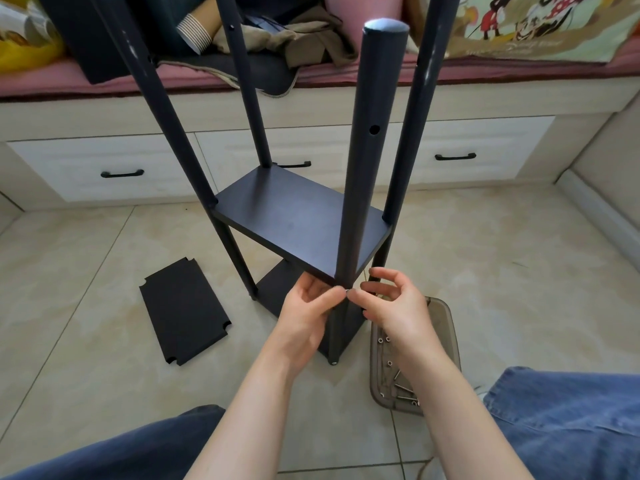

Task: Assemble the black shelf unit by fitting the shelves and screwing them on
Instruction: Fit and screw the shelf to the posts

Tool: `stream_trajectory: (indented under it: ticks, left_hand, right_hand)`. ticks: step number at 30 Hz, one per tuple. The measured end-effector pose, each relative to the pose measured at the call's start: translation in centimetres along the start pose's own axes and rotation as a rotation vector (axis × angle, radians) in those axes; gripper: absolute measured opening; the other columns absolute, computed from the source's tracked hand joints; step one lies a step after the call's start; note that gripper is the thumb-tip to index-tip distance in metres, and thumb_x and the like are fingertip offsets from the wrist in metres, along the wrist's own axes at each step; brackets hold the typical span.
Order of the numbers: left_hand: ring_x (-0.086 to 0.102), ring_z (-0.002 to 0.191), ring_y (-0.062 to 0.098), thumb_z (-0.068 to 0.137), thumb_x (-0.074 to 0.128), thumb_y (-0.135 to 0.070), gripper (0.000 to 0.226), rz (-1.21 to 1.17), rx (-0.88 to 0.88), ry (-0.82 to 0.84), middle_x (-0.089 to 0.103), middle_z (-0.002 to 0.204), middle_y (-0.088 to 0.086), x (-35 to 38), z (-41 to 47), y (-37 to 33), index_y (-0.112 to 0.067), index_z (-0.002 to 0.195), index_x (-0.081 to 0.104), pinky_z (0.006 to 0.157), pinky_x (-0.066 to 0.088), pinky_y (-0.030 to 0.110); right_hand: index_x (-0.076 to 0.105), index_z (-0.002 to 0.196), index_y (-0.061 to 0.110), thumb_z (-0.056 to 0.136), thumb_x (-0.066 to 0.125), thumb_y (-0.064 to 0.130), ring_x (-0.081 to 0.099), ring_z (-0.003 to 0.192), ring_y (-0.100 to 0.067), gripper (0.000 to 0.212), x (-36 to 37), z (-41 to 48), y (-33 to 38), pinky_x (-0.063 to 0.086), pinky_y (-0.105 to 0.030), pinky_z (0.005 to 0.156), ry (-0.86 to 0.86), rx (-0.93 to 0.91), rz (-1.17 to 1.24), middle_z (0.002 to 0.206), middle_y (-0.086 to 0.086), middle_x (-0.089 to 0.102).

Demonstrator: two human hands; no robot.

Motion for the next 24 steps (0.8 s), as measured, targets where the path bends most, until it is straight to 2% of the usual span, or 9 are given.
stream_trajectory:
  ticks: [2,4,7,11,13,16,20,22,24]
  left_hand:
    - [0.070,0.112,0.027,0.073,0.088,-0.020,0.051,0.133,0.031,-0.020,0.074,0.115,0.008,-0.1,0.0,-0.6,-0.019,0.120,0.067,0.090,0.056,0.030]
    - [0.072,0.108,0.024,0.062,0.092,-0.032,0.051,0.234,0.047,-0.078,0.076,0.110,0.004,-0.4,0.0,-0.9,-0.028,0.109,0.072,0.093,0.055,0.036]
    - [0.074,0.101,0.017,0.058,0.096,-0.036,0.051,0.305,0.051,-0.163,0.078,0.105,-0.002,-1.1,-0.1,-0.7,-0.029,0.104,0.073,0.091,0.056,0.036]
    - [0.075,0.091,0.011,0.071,0.090,-0.018,0.039,0.385,0.082,-0.250,0.078,0.096,-0.006,-1.5,-0.1,-0.9,-0.019,0.104,0.070,0.075,0.057,0.019]
    - [0.074,0.082,0.005,0.072,0.090,-0.016,0.031,0.448,0.114,-0.296,0.078,0.087,-0.010,-1.5,-0.4,-1.5,-0.017,0.096,0.070,0.065,0.053,0.009]
    - [0.073,0.078,0.002,0.066,0.093,-0.026,0.037,0.549,0.153,-0.376,0.076,0.083,-0.013,-1.5,-1.2,-2.5,-0.021,0.092,0.068,0.062,0.051,0.008]
    - [0.058,0.079,0.014,0.059,0.095,-0.046,0.058,0.891,0.259,-0.563,0.058,0.083,-0.007,-1.2,-3.1,-5.4,-0.032,0.088,0.047,0.062,0.049,0.023]
    - [0.050,0.085,0.015,0.059,0.096,-0.040,0.059,1.112,0.453,-0.540,0.053,0.090,-0.011,1.2,-3.7,-7.8,-0.031,0.093,0.048,0.069,0.047,0.030]
    - [0.050,0.102,0.016,0.061,0.096,-0.028,0.062,1.299,0.602,-0.435,0.059,0.105,-0.009,3.7,-3.4,-9.1,-0.024,0.112,0.061,0.086,0.046,0.035]
  right_hand:
    - [0.062,0.111,0.030,0.075,0.085,0.024,0.070,0.089,-0.008,0.043,0.1,0.2,0.1,0.052,-0.016,0.065,0.036,0.022,-0.026,0.099,0.010,0.072]
    - [0.064,0.108,0.025,0.077,0.083,0.020,0.070,0.093,-0.010,0.036,0.3,0.4,0.2,0.057,-0.022,0.075,0.074,0.041,-0.025,0.100,0.007,0.073]
    - [0.066,0.111,0.017,0.087,0.074,0.013,0.070,0.101,-0.017,0.025,0.3,0.7,0.3,0.058,-0.034,0.091,0.112,0.083,-0.004,0.108,-0.003,0.072]
    - [0.052,0.129,0.008,0.099,0.059,0.013,0.069,0.103,-0.028,0.032,-0.4,2.2,0.9,0.056,-0.042,0.094,-0.008,0.179,0.297,0.116,-0.014,0.067]
    - [0.038,0.139,0.018,0.100,0.058,0.019,0.067,0.107,-0.034,0.045,0.0,3.2,2.1,0.055,-0.049,0.095,-0.012,0.183,0.382,0.122,-0.015,0.061]
    - [0.022,0.148,0.029,0.099,0.060,0.025,0.067,0.102,-0.036,0.062,0.0,5.0,3.9,0.058,-0.051,0.086,-0.004,0.170,0.361,0.110,-0.012,0.057]
    - [0.012,0.150,0.039,0.099,0.058,0.034,0.068,0.093,-0.034,0.068,-0.1,6.9,4.3,0.061,-0.048,0.073,0.025,0.226,0.248,0.098,-0.009,0.055]
    - [0.011,0.150,0.041,0.101,0.053,0.040,0.069,0.094,-0.033,0.065,0.2,7.8,4.4,0.062,-0.043,0.068,0.064,0.224,0.134,0.105,-0.009,0.058]
    - [0.022,0.146,0.037,0.103,0.045,0.041,0.070,0.089,-0.029,0.049,0.5,8.5,4.9,0.060,-0.036,0.057,0.098,0.197,0.028,0.109,-0.007,0.060]
Point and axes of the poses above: each hand's wrist, its own z-axis towards the middle knuckle, its own x-axis out of the palm, y = z × x, the point moved 10 cm from there along z, towards the middle knuckle
